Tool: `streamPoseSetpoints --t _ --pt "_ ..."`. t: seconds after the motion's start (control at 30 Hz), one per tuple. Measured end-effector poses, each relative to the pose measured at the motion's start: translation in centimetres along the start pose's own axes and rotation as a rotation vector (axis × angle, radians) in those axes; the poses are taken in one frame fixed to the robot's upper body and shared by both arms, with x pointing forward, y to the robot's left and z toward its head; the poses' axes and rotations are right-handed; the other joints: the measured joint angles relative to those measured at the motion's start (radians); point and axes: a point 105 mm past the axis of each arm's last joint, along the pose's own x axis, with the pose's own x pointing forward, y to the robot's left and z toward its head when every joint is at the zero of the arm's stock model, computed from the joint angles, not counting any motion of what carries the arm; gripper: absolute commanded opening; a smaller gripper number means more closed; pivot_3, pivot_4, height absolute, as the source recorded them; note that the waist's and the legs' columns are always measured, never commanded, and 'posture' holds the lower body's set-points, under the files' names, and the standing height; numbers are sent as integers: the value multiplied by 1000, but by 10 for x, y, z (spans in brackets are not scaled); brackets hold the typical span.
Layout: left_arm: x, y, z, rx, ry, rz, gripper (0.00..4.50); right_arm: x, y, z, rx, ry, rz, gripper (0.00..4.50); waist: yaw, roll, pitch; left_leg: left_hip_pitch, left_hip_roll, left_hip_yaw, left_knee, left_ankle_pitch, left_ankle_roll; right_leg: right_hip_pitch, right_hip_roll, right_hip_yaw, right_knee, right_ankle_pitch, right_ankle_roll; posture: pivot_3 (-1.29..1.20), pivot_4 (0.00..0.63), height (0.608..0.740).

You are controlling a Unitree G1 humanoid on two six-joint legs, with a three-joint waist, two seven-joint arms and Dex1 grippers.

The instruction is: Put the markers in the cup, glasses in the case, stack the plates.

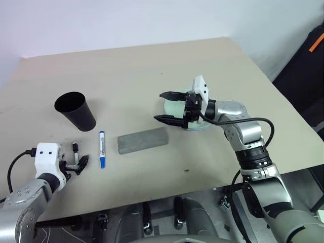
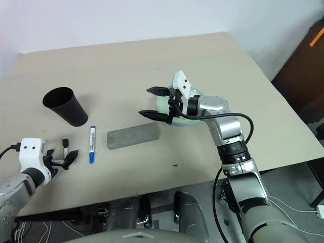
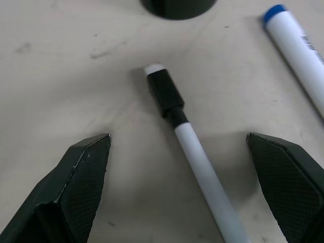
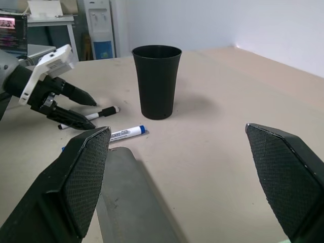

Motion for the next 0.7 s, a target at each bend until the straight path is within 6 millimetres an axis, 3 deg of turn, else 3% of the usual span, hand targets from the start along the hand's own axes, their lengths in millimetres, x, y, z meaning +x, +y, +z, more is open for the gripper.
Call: streamPoseSetpoints --t 0.13,0.37,0.57,0.7 --pt "1 2 3 -24 47 30 4500 0 -2 -1 1 3 -13 4468 0 0 0 0 0 -5 0 0 0 0 2 -2 0 1 -1 0 150 740" --pt "3 -1 6 -37 94 33 2191 -1 -4 -2 -8 8 -30 4500 -4 0 0 0 0 -13 0 0 0 1 9 -2 -1 3 -5 0 150 740" --pt "3 14 7 -54 112 111 50 -2 -6 -2 -27 14 -43 4500 -4 0 0 0 0 -14 0 0 -1 0 9 -2 0 3 -6 0 150 740" --pt "5 31 9 -78 106 189 18 -4 -7 -3 -33 22 -52 4500 -2 0 0 0 0 -14 0 0 -1 0 9 -2 -1 4 -6 0 150 740"
